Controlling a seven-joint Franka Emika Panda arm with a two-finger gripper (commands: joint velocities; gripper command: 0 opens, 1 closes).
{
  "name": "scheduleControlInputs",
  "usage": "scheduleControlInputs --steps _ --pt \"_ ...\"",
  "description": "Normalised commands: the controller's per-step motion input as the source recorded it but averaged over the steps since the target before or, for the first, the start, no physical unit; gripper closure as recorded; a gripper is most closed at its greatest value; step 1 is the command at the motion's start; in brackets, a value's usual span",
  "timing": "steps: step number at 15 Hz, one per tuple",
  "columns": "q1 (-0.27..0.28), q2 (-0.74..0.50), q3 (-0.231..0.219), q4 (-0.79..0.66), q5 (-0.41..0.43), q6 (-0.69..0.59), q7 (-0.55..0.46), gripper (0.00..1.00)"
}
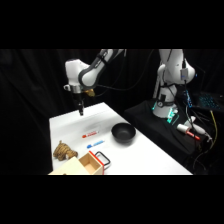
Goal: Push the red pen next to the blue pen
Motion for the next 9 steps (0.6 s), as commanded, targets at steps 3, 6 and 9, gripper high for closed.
scheduleControlInputs --steps 3,6,9 --pt "-0.117 0.23 0.082 0.16 0.138 0.10 -0.14 0.00" --pt "-0.100 0.18 0.085 0.14 0.114 0.09 -0.14 0.00" --pt "-0.079 0.12 0.089 0.11 0.085 0.09 -0.14 0.00"
